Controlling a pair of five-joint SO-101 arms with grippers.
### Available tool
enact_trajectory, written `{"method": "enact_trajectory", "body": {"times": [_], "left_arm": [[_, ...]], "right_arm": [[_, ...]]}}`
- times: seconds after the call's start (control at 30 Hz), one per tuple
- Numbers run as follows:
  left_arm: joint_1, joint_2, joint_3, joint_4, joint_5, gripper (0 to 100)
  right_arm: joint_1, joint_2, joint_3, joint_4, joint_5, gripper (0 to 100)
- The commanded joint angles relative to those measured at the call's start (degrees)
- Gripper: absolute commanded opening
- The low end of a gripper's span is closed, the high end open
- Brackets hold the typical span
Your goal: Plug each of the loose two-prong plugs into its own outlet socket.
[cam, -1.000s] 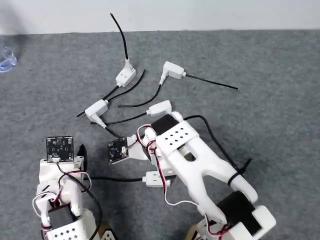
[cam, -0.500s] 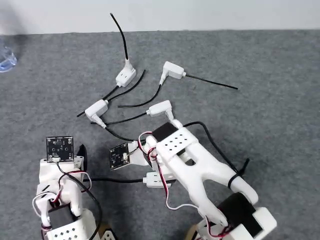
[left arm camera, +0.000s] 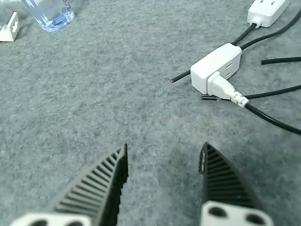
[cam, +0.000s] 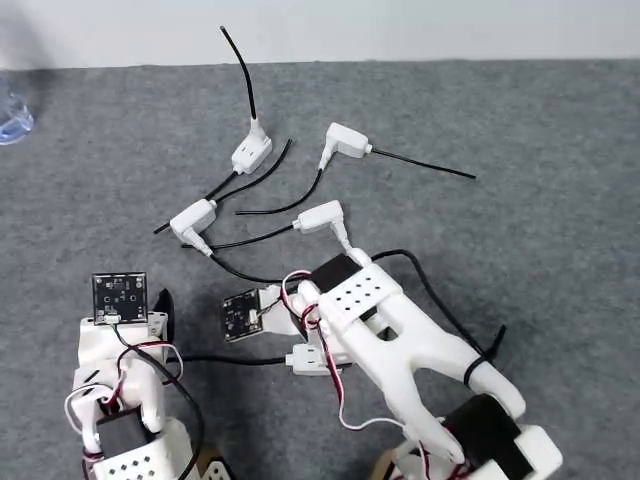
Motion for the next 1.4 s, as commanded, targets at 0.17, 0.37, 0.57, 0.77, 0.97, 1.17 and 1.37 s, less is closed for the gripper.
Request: {"method": "enact_trajectory", "body": {"times": [0.17, 0.37, 0.57, 0.77, 0.97, 1.17, 1.37], "left_arm": [[0.53, -0.79, -0.48, -0.88, -0.26, 24], [0.62, -0.79, -0.57, -0.97, 0.26, 29], [0.62, -0.79, -0.66, -3.69, 11.52, 30], [12.04, -0.79, -3.21, 0.18, -2.55, 30], [30.33, -0.79, -14.11, 14.07, -13.98, 30], [38.42, 4.04, -15.25, 15.30, -20.66, 30], [49.23, 26.64, -22.46, 10.11, -23.38, 30]], "right_arm": [[-6.02, -16.66, -14.42, 12.88, -5.63, 39.7], [-6.81, -24.84, -23.74, 19.56, -9.67, 43.5], [6.20, -36.18, -28.48, 22.46, -17.05, 43.5], [29.76, -50.42, -11.52, 9.27, -35.96, 43.5], [39.34, -56.75, 19.96, -14.29, -37.63, 43.5], [42.33, -56.75, 33.14, -30.99, -45.10, 43.4], [42.24, -56.75, 43.34, -44.18, -45.89, 43.4]]}}
